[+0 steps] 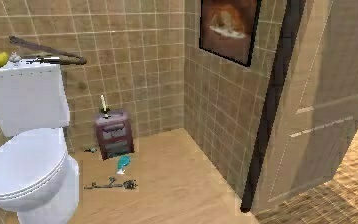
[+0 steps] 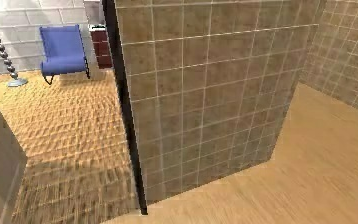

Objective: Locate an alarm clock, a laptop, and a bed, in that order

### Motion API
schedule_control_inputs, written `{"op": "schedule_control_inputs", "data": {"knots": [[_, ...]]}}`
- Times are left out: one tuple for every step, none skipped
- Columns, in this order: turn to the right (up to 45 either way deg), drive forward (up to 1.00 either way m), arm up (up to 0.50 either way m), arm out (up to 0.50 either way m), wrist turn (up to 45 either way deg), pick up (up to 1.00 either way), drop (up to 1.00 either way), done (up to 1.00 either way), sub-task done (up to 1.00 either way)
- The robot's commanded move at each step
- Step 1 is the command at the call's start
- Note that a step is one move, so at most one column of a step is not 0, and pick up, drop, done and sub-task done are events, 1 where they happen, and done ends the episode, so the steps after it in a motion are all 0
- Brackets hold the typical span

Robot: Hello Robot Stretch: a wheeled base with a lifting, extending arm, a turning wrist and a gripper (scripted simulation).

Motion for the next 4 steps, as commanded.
{"op": "schedule_control_inputs", "data": {"knots": [[45.0,0.0,0.0,0.0,0.0,0.0,0.0,0.0,0.0],[0.0,0.8,0.0,0.0,0.0,0.0,0.0,0.0,0.0],[18.0,0.0,0.0,0.0,0.0,0.0,0.0,0.0,0.0],[0.0,0.45,0.0,0.0,0.0,0.0,0.0,0.0,0.0]]}}
